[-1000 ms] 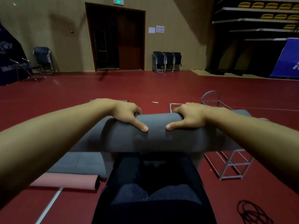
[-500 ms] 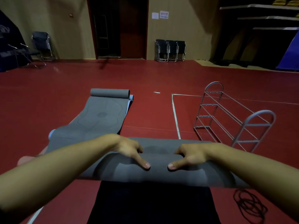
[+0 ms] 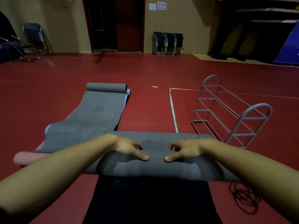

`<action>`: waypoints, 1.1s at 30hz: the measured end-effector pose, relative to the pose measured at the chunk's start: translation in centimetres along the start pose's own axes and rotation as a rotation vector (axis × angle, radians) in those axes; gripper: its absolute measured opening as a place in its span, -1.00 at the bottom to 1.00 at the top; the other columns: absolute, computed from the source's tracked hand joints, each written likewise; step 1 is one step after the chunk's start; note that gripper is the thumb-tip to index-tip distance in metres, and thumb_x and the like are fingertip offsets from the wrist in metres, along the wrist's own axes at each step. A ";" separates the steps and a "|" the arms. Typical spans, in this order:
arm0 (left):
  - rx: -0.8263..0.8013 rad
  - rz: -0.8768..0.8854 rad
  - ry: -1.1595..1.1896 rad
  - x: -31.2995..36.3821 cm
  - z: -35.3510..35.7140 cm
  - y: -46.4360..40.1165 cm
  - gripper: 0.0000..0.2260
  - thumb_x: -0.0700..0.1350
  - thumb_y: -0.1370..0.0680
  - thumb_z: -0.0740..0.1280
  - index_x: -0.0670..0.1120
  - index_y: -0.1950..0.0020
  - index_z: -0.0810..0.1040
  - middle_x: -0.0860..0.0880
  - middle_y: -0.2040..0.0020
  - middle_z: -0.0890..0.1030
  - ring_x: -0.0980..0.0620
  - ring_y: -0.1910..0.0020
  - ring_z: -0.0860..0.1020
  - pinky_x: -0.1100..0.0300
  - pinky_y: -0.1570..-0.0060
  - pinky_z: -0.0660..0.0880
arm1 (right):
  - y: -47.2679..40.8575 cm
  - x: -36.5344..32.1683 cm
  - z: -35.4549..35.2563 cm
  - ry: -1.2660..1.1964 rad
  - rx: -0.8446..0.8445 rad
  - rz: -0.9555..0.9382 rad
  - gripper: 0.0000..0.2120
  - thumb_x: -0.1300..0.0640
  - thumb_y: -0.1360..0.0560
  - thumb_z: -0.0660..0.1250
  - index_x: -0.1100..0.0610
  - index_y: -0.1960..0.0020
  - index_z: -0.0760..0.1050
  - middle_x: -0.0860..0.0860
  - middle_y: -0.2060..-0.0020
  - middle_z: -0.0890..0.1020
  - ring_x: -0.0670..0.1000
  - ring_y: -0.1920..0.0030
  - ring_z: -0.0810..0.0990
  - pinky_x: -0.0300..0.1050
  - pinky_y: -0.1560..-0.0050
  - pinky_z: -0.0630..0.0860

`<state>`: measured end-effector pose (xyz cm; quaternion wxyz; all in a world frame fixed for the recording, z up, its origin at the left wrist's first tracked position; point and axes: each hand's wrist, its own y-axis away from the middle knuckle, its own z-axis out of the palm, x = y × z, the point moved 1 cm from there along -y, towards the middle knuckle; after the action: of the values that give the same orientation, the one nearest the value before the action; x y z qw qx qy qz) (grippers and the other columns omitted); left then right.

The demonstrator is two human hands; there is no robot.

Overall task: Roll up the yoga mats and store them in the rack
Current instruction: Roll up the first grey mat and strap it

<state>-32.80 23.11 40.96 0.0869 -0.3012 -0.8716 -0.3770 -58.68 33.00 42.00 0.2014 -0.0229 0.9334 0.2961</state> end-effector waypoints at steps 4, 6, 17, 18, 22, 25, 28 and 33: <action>0.007 0.016 -0.004 0.3 -0.8 -0.3 -0.38 0.51 -0.44 0.31 0.19 -0.36 0.42 0.06 -0.17 0.54 0.02 -0.16 0.53 0.00 -0.39 0.40 | -0.3 0.7 -0.1 -0.129 0.034 -0.039 -0.50 -0.35 -0.51 0.37 -0.02 -0.23 0.44 -0.06 0.13 0.65 -0.12 0.19 0.55 -0.19 0.05 0.45; -0.012 0.013 -0.034 0.2 -0.7 -0.4 -0.25 0.55 -0.35 0.36 0.20 -0.41 0.37 0.04 -0.25 0.49 -0.02 -0.26 0.50 -0.04 -0.45 0.37 | -0.6 0.8 0.3 -0.126 0.052 -0.067 -0.56 -0.33 -0.53 0.34 -0.01 -0.19 0.47 -0.08 0.19 0.63 -0.14 0.24 0.53 -0.21 0.08 0.45; 0.068 0.005 -0.073 -0.2 -0.5 -1.1 -0.24 0.51 -0.49 0.22 0.15 -0.58 0.30 -0.05 -0.49 0.34 -0.08 -0.48 0.36 -0.09 -0.54 0.21 | -1.7 0.0 0.2 0.068 0.156 -0.053 -0.40 -0.56 -0.41 0.26 -0.01 0.08 0.61 -0.10 0.20 0.64 -0.06 0.18 0.59 -0.12 0.10 0.48; 0.064 0.006 -0.043 -0.2 -0.4 -1.2 -0.25 0.52 -0.48 0.22 0.17 -0.58 0.27 -0.06 -0.50 0.36 -0.07 -0.47 0.39 -0.09 -0.54 0.23 | -1.8 0.0 0.2 0.064 0.144 -0.055 -0.34 -0.60 -0.34 0.29 -0.02 0.04 0.63 -0.10 0.16 0.65 -0.06 0.14 0.61 -0.11 0.08 0.51; 0.060 0.013 0.030 0.1 -0.6 -1.5 -0.30 0.57 -0.41 0.22 0.23 -0.41 0.21 -0.07 -0.40 0.53 -0.08 -0.33 0.51 -0.15 -0.48 0.31 | -1.8 -0.2 -0.4 0.045 0.110 -0.021 -0.28 -0.50 -0.40 0.36 -0.06 -0.38 0.48 -0.05 -0.22 0.59 -0.05 -0.12 0.57 -0.09 -0.21 0.48; 0.028 0.027 0.005 0.1 -0.8 -1.8 -0.26 0.53 -0.37 0.36 0.22 -0.40 0.23 -0.02 -0.40 0.48 -0.09 -0.32 0.50 -0.16 -0.44 0.36 | -2.1 -0.1 -0.8 0.032 0.115 -0.008 -0.33 -0.43 -0.45 0.37 -0.10 -0.41 0.33 0.00 -0.15 0.55 0.02 -0.12 0.56 -0.04 -0.21 0.46; 0.080 0.059 -0.090 -0.1 -0.7 -2.0 -0.17 0.51 -0.27 0.48 0.25 -0.41 0.26 0.01 -0.33 0.42 -0.06 -0.37 0.41 -0.15 -0.44 0.35 | -2.6 0.2 -0.8 0.037 0.139 -0.017 -0.45 -0.41 -0.48 0.35 -0.10 -0.31 0.40 -0.04 -0.04 0.60 0.02 -0.05 0.59 -0.05 -0.14 0.49; 0.296 0.100 -0.288 0.4 -1.0 -1.9 -0.24 0.52 -0.41 0.32 0.20 -0.52 0.35 0.05 -0.20 0.32 -0.02 -0.32 0.28 -0.20 -0.46 0.15 | -2.7 -0.2 -1.2 0.140 0.232 -0.060 -0.43 -0.40 -0.55 0.25 -0.02 -0.33 0.58 0.02 -0.14 0.57 0.07 -0.21 0.53 0.02 -0.30 0.44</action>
<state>-34.27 21.59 40.66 0.0235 -0.3787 -0.9048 -0.1931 -58.51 30.08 41.43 0.1457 -0.0478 0.9721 0.1776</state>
